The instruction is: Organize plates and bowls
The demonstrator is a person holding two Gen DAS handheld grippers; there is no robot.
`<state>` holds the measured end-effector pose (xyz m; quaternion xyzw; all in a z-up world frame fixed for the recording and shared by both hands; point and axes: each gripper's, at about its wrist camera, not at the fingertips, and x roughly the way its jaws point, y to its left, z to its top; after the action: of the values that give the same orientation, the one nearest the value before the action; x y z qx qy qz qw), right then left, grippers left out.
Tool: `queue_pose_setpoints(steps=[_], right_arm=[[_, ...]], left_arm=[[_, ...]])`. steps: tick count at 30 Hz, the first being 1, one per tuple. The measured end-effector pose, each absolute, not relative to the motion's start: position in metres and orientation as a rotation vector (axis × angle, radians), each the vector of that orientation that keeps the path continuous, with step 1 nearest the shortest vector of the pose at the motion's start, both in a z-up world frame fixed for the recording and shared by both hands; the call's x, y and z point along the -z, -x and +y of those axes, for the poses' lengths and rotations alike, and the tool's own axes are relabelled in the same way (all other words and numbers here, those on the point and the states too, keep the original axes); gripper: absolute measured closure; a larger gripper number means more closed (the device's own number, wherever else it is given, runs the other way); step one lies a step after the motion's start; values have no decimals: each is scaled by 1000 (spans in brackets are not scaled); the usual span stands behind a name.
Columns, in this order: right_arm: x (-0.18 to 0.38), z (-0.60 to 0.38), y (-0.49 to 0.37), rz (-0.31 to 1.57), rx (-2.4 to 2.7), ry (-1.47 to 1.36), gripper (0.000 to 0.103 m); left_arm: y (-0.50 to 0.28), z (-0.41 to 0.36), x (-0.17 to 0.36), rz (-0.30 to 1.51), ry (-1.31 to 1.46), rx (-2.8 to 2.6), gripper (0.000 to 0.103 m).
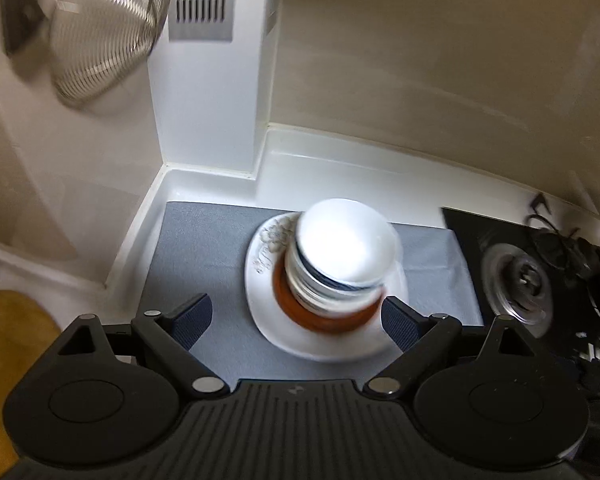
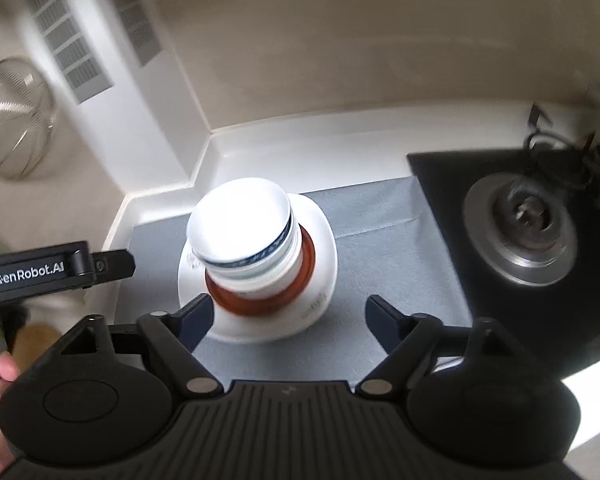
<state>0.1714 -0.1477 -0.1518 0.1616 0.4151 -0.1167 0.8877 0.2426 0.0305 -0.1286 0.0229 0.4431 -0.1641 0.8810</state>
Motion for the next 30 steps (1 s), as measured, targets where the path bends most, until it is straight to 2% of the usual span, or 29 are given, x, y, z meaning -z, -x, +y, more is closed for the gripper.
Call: queue_pose_setpoints(steps=[2, 7, 18, 30], right_arm=[[134, -144, -155, 868, 251, -314, 4], [81, -136, -104, 849, 258, -279, 1], [5, -132, -1, 775, 193, -248, 0], [-18, -129, 70, 693, 180, -218, 0]], left_arm=[[-217, 24, 111, 924, -72, 360, 11], [-154, 22, 62, 907, -51, 287, 11], [-40, 13, -22, 777, -143, 158, 12], [30, 1, -44, 723, -173, 90, 12]])
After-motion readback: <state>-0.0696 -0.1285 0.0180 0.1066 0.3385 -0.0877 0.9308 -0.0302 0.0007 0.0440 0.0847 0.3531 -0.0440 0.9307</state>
